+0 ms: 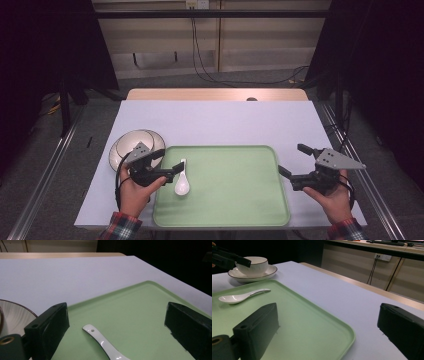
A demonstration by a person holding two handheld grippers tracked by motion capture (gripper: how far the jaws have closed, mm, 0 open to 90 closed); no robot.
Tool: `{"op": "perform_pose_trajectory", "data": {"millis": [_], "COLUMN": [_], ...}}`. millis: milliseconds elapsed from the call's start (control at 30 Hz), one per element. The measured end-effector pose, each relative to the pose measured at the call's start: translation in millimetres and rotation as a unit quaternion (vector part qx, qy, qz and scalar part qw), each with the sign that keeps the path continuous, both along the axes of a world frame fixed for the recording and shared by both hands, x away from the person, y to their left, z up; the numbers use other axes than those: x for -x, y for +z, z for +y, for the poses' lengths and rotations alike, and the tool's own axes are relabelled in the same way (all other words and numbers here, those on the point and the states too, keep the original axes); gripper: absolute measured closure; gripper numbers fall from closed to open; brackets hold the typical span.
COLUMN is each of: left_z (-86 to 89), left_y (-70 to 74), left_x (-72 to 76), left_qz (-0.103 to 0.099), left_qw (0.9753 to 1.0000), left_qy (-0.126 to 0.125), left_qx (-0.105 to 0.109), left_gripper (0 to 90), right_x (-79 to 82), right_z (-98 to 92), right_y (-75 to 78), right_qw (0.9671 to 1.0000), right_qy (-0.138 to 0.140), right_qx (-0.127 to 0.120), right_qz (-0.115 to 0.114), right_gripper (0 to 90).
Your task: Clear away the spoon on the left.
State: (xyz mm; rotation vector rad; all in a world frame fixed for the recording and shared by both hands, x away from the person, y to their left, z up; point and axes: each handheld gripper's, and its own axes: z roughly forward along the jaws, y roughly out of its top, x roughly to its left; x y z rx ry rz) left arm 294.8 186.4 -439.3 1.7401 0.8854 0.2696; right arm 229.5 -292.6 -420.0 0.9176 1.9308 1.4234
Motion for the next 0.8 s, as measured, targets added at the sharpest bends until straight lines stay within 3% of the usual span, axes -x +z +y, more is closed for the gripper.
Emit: {"op": "perform_pose_trajectory", "data": {"millis": [200, 367, 433, 567, 800], "left_z": [4.8, 8.0, 8.5, 10.7, 13.7], "left_y": [4.6, 7.5, 8.5, 10.9, 14.3], "left_x": [1.5, 2.5, 2.7, 3.6, 5.0], "left_qz": [-0.015, -0.027, -0.028, -0.034, -0.047], "left_qw": [0.9999, 0.9996, 0.9996, 0.9994, 0.9988], "left_qy": [0.000, -0.003, -0.003, -0.002, 0.000], "left_qx": [0.007, -0.003, 0.007, 0.001, 0.010], "left_gripper": [2.7, 1.5, 1.4, 1.4, 1.1], "right_x": [0.1, 0.1, 0.1, 0.0, 0.1], "right_z": [0.4, 0.0, 0.1, -0.1, -0.6], "right_y": [0.0, 0.0, 0.0, 0.0, 0.0], "right_qw": [1.0000, 1.0000, 1.0000, 1.0000, 1.0000], "right_qy": [0.001, 0.000, 0.001, 0.002, 0.002], "right_qx": [0.000, 0.000, 0.001, 0.000, -0.001], "right_qz": [0.001, 0.000, -0.001, 0.000, 0.000], "right_gripper": [3.0, 3.0, 3.0, 3.0, 3.0]}}
